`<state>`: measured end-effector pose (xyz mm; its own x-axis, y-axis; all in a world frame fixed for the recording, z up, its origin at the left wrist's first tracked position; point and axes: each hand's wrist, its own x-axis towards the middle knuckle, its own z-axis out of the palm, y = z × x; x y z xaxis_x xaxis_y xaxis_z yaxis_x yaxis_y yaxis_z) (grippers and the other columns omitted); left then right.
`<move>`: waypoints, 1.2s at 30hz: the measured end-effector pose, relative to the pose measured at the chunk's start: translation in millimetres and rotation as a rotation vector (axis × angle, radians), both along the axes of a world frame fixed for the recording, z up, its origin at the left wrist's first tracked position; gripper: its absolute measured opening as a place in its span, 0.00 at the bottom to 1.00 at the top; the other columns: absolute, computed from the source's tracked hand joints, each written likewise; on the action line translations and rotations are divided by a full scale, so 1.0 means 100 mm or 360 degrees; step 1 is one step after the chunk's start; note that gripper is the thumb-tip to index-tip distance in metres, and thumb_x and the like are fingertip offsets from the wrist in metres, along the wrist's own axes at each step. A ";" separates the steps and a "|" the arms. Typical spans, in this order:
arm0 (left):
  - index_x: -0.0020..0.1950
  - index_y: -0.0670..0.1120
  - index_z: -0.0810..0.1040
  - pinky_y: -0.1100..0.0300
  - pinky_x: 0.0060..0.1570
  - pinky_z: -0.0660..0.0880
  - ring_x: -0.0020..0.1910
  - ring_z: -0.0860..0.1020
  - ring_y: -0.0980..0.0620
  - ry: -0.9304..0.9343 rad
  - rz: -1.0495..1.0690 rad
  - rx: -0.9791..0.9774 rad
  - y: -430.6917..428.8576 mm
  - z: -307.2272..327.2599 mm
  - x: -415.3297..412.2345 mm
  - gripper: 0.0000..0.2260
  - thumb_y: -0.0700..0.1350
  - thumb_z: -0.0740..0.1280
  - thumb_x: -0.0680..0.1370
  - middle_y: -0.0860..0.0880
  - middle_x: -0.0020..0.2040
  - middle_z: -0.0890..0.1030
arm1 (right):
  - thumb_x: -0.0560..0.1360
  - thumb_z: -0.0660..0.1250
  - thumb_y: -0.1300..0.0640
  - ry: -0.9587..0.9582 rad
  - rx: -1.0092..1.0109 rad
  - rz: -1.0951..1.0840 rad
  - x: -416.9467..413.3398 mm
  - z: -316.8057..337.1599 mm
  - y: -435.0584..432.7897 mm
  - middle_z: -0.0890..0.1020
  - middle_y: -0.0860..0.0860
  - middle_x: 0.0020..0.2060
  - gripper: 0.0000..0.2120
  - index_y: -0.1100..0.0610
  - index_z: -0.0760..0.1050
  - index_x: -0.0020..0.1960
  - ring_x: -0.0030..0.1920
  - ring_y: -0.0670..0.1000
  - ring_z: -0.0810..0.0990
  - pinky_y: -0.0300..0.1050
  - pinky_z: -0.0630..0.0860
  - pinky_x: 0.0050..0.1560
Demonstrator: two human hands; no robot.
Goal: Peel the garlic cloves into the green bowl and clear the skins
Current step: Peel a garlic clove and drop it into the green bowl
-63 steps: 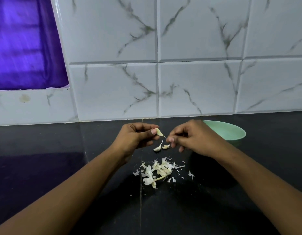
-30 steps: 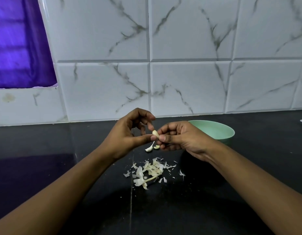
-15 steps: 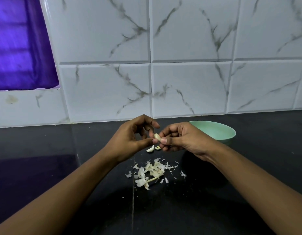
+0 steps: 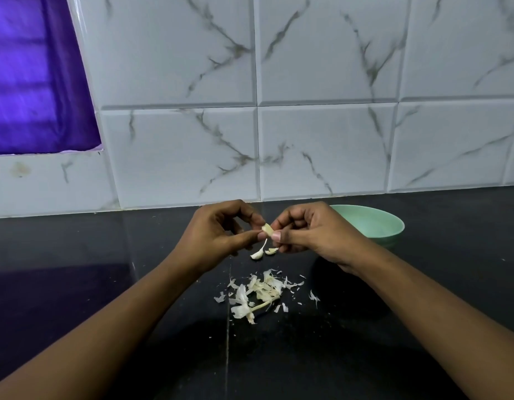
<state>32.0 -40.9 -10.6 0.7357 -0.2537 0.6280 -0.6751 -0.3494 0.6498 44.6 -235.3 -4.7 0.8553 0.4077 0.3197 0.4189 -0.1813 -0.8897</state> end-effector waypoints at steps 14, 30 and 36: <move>0.42 0.51 0.76 0.67 0.25 0.71 0.30 0.80 0.54 -0.0005 -0.0085 0.0415 0.05 0.08 -0.01 0.08 0.48 0.74 0.68 0.55 0.40 0.81 | 0.72 0.69 0.66 0.0173 -0.0049 0.0138 -0.08 0.03 0.00 0.83 0.54 0.31 0.03 0.61 0.78 0.41 0.31 0.48 0.81 0.37 0.78 0.33; 0.43 0.40 0.83 0.65 0.29 0.75 0.32 0.82 0.51 0.0617 0.0015 -0.0365 -0.20 -0.05 -0.01 0.03 0.39 0.70 0.75 0.44 0.38 0.85 | 0.68 0.75 0.62 -0.0478 -0.0138 -0.0449 0.00 -0.06 0.07 0.82 0.48 0.29 0.09 0.52 0.78 0.35 0.30 0.41 0.79 0.37 0.76 0.35; 0.43 0.41 0.84 0.63 0.31 0.77 0.33 0.83 0.50 0.0547 0.0051 -0.0500 -0.20 -0.06 -0.01 0.02 0.39 0.71 0.73 0.41 0.38 0.85 | 0.69 0.75 0.61 -0.0691 -0.0217 -0.0490 -0.03 -0.08 0.11 0.79 0.44 0.27 0.07 0.53 0.78 0.37 0.28 0.37 0.76 0.31 0.71 0.31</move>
<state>31.1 -61.3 -16.1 0.9189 -0.0635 0.3893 -0.3943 -0.1170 0.9115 41.4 -224.4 -12.7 0.7427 0.2219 0.6317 0.6519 -0.4551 -0.6066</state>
